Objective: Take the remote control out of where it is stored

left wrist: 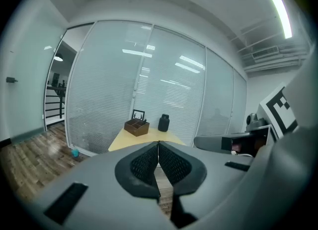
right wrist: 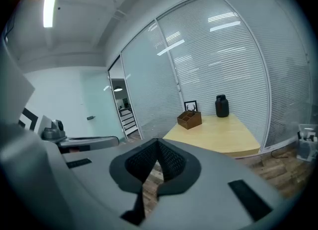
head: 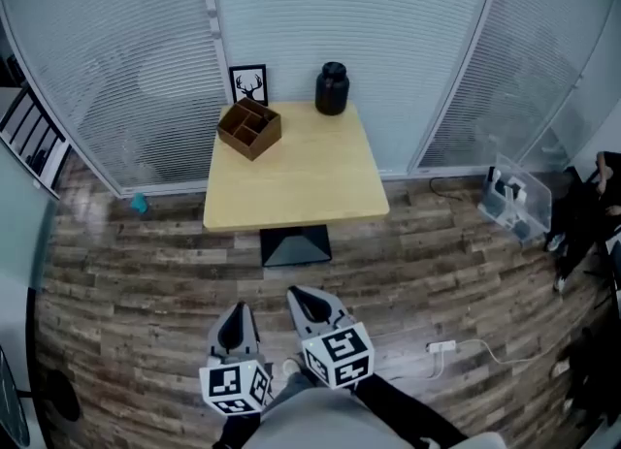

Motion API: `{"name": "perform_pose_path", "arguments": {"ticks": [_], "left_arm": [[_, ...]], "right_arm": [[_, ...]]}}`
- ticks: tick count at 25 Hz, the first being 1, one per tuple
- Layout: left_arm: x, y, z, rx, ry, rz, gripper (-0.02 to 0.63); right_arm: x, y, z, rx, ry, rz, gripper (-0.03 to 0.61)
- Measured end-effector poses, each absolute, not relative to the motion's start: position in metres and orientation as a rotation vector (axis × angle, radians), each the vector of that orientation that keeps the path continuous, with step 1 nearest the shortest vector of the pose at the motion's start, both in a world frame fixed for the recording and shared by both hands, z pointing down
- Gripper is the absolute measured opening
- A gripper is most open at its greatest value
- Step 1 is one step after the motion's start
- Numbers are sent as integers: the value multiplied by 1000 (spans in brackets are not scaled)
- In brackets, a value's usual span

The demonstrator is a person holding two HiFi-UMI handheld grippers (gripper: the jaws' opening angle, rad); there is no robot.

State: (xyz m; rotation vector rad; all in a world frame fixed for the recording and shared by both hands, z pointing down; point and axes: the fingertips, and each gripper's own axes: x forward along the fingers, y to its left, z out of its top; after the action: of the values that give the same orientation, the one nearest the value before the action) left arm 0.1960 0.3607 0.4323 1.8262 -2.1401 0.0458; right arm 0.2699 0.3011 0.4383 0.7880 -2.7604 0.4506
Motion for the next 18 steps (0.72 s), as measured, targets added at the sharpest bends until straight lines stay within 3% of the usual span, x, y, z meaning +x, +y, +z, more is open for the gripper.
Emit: {"name": "perform_pose_path", "arguments": {"ticks": [18], "left_arm": [[192,370,433,1817,-2167,68,8]], "right_arm": [[265,307,440,783,-2778,470,5]]}}
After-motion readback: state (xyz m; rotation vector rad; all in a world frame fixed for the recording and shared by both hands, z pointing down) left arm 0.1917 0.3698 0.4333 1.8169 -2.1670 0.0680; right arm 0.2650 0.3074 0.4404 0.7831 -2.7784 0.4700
